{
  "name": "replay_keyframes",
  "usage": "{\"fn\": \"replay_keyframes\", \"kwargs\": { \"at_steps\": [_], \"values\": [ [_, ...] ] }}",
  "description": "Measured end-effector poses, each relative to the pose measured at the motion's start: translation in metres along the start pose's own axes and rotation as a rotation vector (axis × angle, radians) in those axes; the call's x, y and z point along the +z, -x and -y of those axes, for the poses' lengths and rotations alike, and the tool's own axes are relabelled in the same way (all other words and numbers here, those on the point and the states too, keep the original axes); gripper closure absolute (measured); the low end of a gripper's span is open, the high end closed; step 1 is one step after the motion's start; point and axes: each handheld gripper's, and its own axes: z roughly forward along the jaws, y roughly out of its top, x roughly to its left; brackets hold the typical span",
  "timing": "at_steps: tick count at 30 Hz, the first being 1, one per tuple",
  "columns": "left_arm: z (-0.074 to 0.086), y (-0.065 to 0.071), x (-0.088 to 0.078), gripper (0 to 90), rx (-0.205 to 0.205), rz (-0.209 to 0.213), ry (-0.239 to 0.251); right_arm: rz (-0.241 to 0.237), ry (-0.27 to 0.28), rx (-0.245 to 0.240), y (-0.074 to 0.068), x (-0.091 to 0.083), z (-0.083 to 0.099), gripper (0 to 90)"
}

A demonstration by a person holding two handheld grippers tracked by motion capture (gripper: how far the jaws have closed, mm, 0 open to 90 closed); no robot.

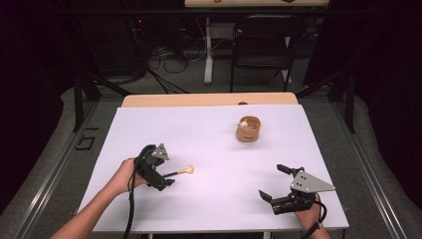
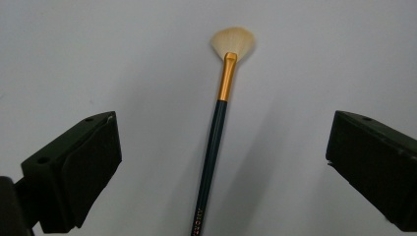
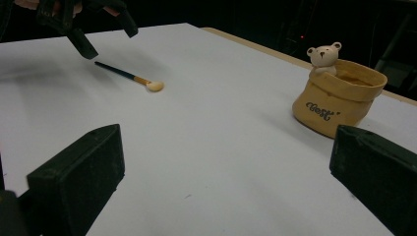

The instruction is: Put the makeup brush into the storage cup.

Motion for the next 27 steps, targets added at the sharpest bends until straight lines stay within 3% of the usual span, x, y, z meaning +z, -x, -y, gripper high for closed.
{"fn": "replay_keyframes", "kwargs": {
  "at_steps": [11, 14, 17, 23, 27],
  "values": [
    [-0.018, -0.002, 0.015, 2.1, 0.052, 0.012, -0.141, -0.009, -0.002, 0.004, 0.001, 0.003, 0.002, 0.0],
    [-0.021, -0.002, 0.018, 16.3, 0.067, 0.025, -0.169, -0.009, -0.004, 0.004, 0.001, 0.003, 0.001, 0.0],
    [-0.023, -0.002, 0.02, 22.7, 0.081, 0.028, -0.201, -0.01, -0.004, 0.002, 0.001, 0.003, 0.002, 0.0],
    [-0.023, -0.005, 0.023, 44.9, 0.078, 0.036, -0.235, -0.009, -0.004, 0.003, 0.001, 0.003, 0.001, 0.0],
    [-0.021, -0.009, 0.025, 51.6, 0.062, 0.043, -0.237, -0.009, -0.005, 0.001, 0.001, 0.003, 0.001, 0.0]
  ]
}}
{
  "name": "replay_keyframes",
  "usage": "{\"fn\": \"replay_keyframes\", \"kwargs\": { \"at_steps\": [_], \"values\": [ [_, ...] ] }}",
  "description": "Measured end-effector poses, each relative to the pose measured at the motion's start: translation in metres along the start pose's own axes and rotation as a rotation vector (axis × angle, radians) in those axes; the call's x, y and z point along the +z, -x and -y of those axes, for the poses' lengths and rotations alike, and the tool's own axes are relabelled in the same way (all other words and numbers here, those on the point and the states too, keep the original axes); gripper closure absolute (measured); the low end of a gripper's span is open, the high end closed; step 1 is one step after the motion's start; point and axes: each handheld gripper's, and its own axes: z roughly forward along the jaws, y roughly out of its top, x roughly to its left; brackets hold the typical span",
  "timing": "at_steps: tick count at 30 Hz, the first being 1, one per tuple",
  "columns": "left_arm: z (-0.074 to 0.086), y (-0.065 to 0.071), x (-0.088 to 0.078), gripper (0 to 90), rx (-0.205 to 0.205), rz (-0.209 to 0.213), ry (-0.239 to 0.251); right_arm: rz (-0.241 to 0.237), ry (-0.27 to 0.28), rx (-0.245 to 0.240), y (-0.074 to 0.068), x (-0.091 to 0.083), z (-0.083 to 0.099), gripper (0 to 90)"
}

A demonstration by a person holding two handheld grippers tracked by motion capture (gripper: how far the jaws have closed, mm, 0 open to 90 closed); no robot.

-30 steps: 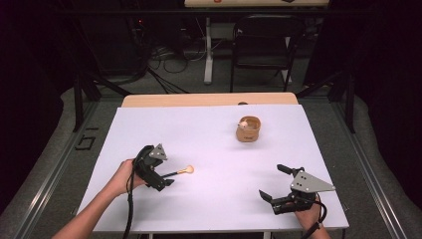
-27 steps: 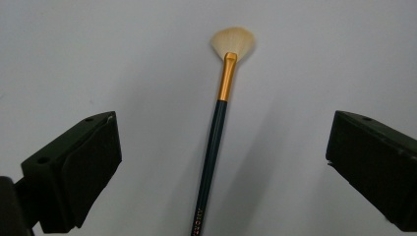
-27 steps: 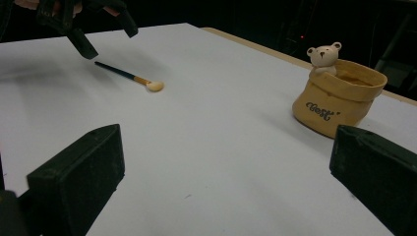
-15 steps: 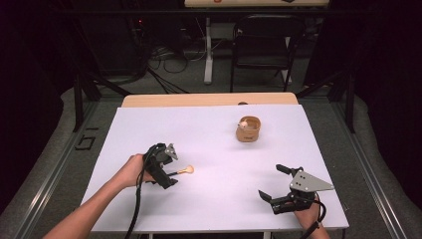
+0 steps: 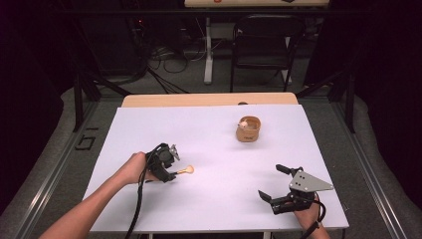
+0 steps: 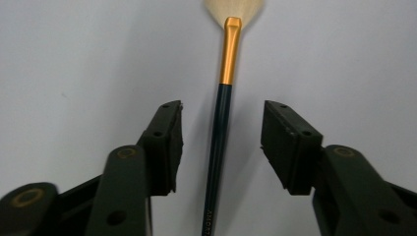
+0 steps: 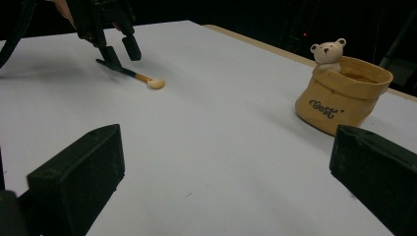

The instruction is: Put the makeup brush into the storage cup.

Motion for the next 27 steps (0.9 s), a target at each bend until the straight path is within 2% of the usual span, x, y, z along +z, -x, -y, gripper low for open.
{"fn": "replay_keyframes", "kwargs": {
  "at_steps": [7, 8, 14, 20, 21, 22, 27],
  "values": [
    [0.0, -0.004, 0.004, 64.4, 0.002, 0.037, -0.021, 0.004, -0.014, -0.004, 0.0, -0.001, 0.0, 0.0],
    [0.0, -0.004, 0.005, 66.0, 0.003, 0.032, -0.028, 0.001, -0.002, -0.003, 0.0, 0.0, 0.0, 0.0],
    [0.001, -0.01, 0.01, 69.8, -0.003, 0.059, -0.057, 0.0, -0.003, 0.0, 0.0, 0.001, 0.0, 0.0],
    [0.001, -0.012, 0.011, 73.9, 0.004, 0.074, -0.056, 0.0, -0.021, -0.006, 0.0, 0.0, 0.0, 0.0],
    [0.001, -0.012, 0.011, 74.8, 0.005, 0.075, -0.056, 0.001, 0.007, 0.001, -0.001, 0.003, 0.001, 0.0],
    [0.001, -0.012, 0.011, 75.3, 0.005, 0.076, -0.055, -0.006, -0.017, -0.003, 0.0, 0.001, 0.0, 0.0],
    [0.002, -0.013, 0.011, 77.6, -0.004, 0.079, -0.043, -0.005, -0.018, -0.005, -0.001, 0.001, 0.0, 0.0]
  ]
}}
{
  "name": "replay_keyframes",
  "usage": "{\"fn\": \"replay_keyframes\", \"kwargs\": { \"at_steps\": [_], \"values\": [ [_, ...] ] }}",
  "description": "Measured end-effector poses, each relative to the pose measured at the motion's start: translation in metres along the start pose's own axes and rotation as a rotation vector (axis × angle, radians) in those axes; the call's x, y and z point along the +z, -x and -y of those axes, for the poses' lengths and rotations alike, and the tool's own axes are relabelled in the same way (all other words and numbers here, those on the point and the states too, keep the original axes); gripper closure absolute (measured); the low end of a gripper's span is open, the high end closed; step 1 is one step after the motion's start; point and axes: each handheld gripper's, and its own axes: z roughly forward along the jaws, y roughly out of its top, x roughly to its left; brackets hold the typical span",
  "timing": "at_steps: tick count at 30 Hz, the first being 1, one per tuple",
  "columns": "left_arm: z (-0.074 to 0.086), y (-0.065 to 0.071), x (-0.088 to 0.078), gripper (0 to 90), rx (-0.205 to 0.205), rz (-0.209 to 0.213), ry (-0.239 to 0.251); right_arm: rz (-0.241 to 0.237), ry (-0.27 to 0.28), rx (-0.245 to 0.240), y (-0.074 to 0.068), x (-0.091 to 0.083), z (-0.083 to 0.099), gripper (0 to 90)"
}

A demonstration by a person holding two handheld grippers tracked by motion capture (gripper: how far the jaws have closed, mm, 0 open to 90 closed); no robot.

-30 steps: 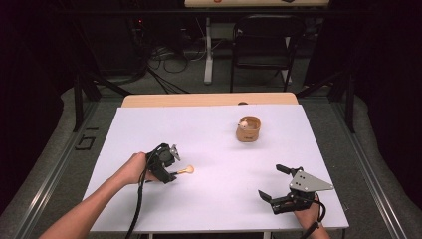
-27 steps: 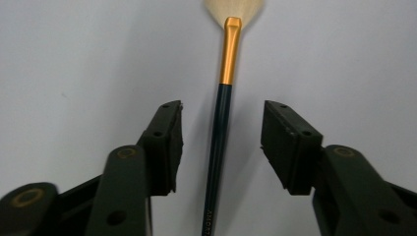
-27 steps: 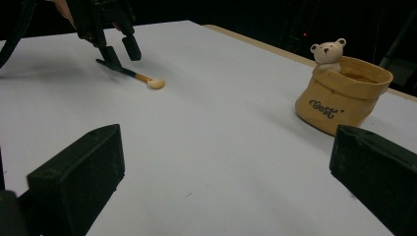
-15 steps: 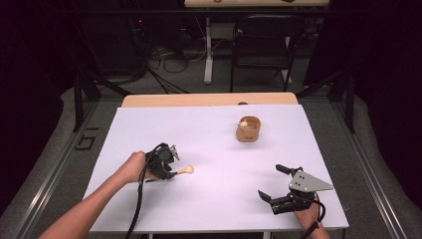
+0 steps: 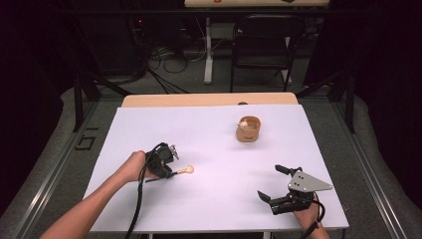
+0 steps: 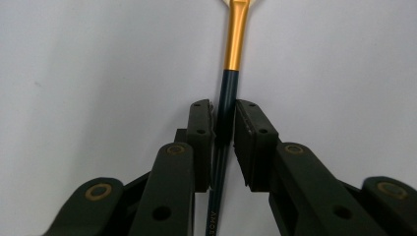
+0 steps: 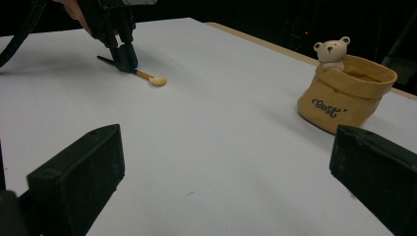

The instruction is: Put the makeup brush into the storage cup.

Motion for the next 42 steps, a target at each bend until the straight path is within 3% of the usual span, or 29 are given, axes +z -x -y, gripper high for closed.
{"fn": "replay_keyframes", "kwargs": {
  "at_steps": [6, 11, 25, 42],
  "values": [
    [-0.001, 0.0, 0.0, 79.9, 0.011, -0.005, -0.009, -0.004, 0.002, -0.005, 0.0, 0.001, 0.0, 0.0],
    [-0.002, 0.005, 0.0, 82.6, 0.026, -0.04, -0.018, -0.004, -0.015, -0.003, 0.0, 0.002, 0.001, 0.0],
    [0.003, 0.006, -0.003, 82.9, 0.016, -0.046, 0.058, -0.003, -0.012, -0.01, 0.001, 0.001, 0.001, 0.0],
    [0.005, 0.013, -0.022, 82.9, 0.004, -0.072, 0.164, -0.001, -0.006, -0.003, 0.002, 0.0, 0.001, 0.0]
  ]
}}
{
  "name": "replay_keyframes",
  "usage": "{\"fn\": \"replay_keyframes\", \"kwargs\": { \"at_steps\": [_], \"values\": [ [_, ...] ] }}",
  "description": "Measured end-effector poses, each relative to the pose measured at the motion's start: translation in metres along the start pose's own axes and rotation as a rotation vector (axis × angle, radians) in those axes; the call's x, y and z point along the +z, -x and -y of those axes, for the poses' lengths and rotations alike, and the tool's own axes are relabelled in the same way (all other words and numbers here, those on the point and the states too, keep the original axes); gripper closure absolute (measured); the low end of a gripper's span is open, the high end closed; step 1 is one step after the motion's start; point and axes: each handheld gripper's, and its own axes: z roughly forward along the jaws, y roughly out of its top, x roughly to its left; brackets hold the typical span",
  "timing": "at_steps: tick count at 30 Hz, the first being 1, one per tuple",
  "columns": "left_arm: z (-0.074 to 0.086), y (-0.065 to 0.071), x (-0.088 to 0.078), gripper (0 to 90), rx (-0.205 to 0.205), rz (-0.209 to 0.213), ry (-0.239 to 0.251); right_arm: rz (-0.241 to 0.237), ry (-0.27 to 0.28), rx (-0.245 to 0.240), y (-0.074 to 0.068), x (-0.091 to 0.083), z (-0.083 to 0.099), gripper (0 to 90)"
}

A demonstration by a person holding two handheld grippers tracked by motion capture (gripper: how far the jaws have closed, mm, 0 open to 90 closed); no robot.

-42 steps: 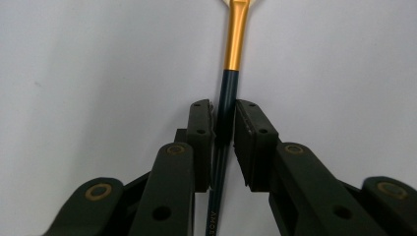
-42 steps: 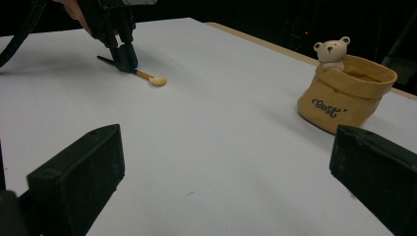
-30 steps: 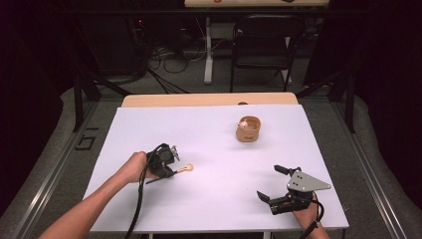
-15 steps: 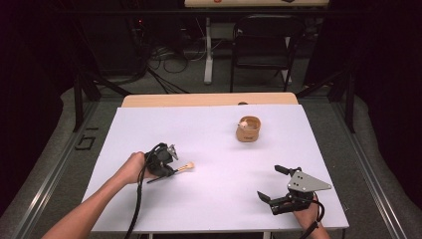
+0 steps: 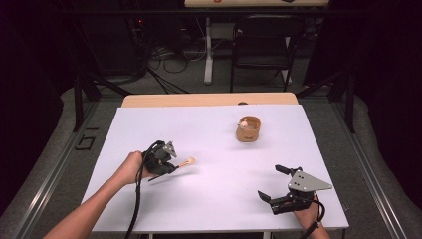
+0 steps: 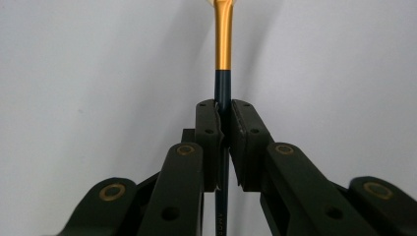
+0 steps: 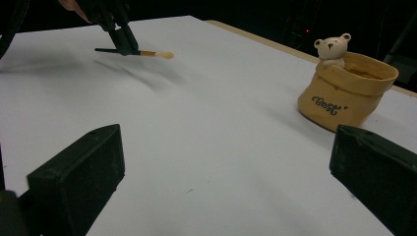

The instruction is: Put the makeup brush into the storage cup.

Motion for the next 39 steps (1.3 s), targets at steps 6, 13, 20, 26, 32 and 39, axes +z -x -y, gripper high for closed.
{"fn": "replay_keyframes", "kwargs": {
  "at_steps": [6, 13, 20, 26, 32, 39],
  "values": [
    [-0.001, 0.0, -0.007, 82.9, -0.008, -0.008, 0.037, 0.0, 0.001, 0.001, 0.0, 0.0, 0.0, 0.0],
    [-0.002, 0.002, -0.016, 82.9, -0.016, -0.012, 0.089, 0.0, 0.001, 0.001, 0.0, 0.0, 0.0, 0.0],
    [-0.002, 0.004, -0.02, 82.9, -0.029, -0.008, 0.143, 0.0, 0.001, 0.001, 0.0, -0.001, 0.0, 0.0],
    [-0.002, 0.005, -0.021, 83.0, -0.043, -0.005, 0.179, 0.001, 0.004, 0.001, 0.0, 0.0, 0.0, 0.0],
    [-0.002, 0.006, -0.022, 83.0, -0.053, -0.002, 0.216, 0.001, 0.001, 0.001, 0.0, 0.0, 0.0, 0.0],
    [-0.002, 0.008, -0.023, 83.0, -0.067, -0.002, 0.26, 0.001, 0.004, 0.002, 0.0, 0.0, 0.0, 0.0]
  ]
}}
